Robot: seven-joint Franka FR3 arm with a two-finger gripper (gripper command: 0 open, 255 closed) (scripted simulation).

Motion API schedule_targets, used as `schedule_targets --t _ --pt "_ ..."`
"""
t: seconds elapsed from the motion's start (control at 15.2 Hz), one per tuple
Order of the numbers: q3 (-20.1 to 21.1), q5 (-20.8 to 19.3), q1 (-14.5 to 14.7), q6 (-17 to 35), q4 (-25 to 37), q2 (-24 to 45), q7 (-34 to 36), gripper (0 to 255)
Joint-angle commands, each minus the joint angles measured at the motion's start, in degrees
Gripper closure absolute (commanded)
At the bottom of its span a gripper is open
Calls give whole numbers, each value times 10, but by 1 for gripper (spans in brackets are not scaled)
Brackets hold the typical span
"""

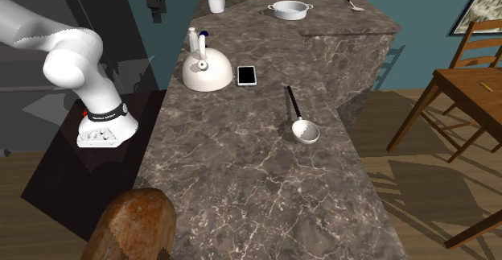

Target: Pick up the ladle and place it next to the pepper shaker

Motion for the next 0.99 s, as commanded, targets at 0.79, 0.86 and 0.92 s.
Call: schedule_targets --t 0.79,0.86,0.92 --pt "-195 -96 35 147 4 118 -352 0" --pt "-210 -97 40 160 12 135 -381 0" --pt "-226 -98 46 172 20 154 -411 0"
